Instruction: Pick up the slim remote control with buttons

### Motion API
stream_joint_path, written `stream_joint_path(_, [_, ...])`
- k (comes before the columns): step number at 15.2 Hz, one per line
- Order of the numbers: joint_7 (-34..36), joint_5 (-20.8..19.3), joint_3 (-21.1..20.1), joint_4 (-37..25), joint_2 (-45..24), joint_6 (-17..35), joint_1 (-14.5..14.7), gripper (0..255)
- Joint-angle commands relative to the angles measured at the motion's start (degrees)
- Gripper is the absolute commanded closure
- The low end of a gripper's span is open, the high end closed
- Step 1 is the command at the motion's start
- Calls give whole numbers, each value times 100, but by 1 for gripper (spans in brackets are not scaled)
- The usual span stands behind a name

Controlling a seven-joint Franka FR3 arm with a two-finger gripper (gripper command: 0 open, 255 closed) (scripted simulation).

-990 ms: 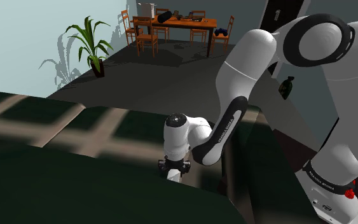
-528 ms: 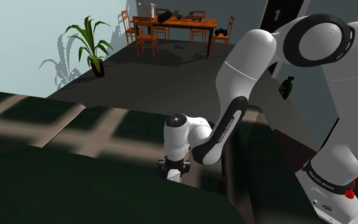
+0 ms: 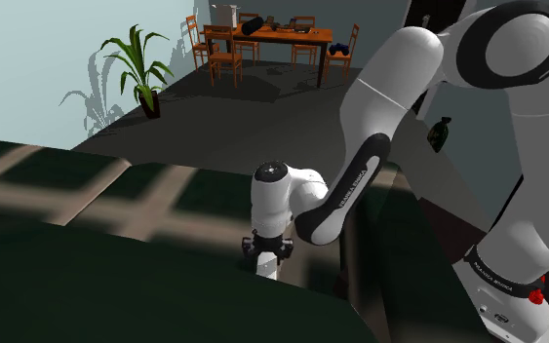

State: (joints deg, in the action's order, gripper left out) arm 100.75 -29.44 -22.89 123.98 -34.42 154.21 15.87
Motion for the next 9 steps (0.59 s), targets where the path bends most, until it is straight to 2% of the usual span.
stream_joint_path(1, [-74,107,-119,60,167,-111,-90,255])
stream_joint_path(9, [-300,428,-432,182,599,-417,-333,255])
